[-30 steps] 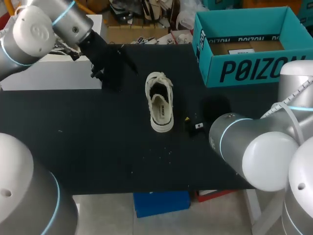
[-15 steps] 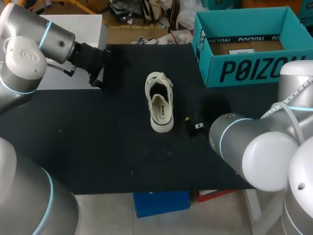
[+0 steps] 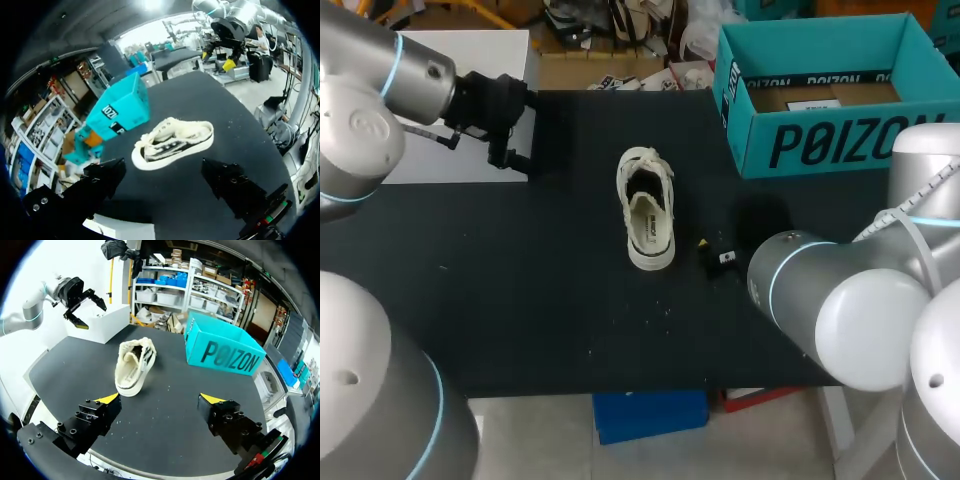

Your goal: Take the shoe out of the shoebox, open the shoe tongue, remove and reinsert the insole, then place the shoe into the shoebox

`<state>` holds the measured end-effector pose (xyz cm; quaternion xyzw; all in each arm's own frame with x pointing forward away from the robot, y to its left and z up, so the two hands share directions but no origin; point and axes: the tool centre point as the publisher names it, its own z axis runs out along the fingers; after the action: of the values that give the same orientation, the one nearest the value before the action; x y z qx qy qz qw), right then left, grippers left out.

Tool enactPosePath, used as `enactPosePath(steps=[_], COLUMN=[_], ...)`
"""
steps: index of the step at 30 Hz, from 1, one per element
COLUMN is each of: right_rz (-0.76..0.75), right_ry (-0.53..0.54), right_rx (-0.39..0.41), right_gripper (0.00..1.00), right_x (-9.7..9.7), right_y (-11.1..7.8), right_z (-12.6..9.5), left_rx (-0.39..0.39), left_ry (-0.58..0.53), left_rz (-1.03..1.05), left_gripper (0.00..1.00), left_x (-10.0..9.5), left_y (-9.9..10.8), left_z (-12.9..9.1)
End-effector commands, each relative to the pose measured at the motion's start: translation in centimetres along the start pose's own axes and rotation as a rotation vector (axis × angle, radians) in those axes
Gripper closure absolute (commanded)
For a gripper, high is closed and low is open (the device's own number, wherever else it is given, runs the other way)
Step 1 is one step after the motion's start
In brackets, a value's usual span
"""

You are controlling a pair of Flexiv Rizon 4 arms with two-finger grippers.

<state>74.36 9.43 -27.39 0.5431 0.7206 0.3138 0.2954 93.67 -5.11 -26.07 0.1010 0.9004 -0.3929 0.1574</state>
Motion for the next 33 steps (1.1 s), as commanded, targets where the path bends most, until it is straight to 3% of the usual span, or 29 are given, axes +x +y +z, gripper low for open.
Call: enactPosePath(steps=[1,7,10,16,33], right_rz=[0.002,0.002,0.002,0.002,0.002], right_ry=[-0.003,-0.003,-0.003,-0.003,-0.003], right_rx=[-0.002,-0.002,-0.002,-0.002,-0.002], right_gripper=[0.00,0.00,0.00,0.00,0.00], right_x=[0.2,0.2,0.2,0.2,0.2], right_y=[-0.1,-0.1,-0.1,-0.1,-0.1], right_z=[0.0,0.0,0.0,0.0,0.0], left_rx=[-0.144,-0.132,-0.063,-0.026,-0.046], left_ry=[-0.044,-0.034,0.024,0.103,0.103], left_rz=[-0.051,-0.051,-0.053,-0.032,-0.021], left_gripper=[0.00,0.00,0.00,0.00,0.00], left_x=[0.8,1.1,1.2,1.2,1.2], left_y=[-0.5,-0.4,-0.3,0.3,0.5], left_z=[-0.3,-0.1,-0.2,-0.8,-1.2])
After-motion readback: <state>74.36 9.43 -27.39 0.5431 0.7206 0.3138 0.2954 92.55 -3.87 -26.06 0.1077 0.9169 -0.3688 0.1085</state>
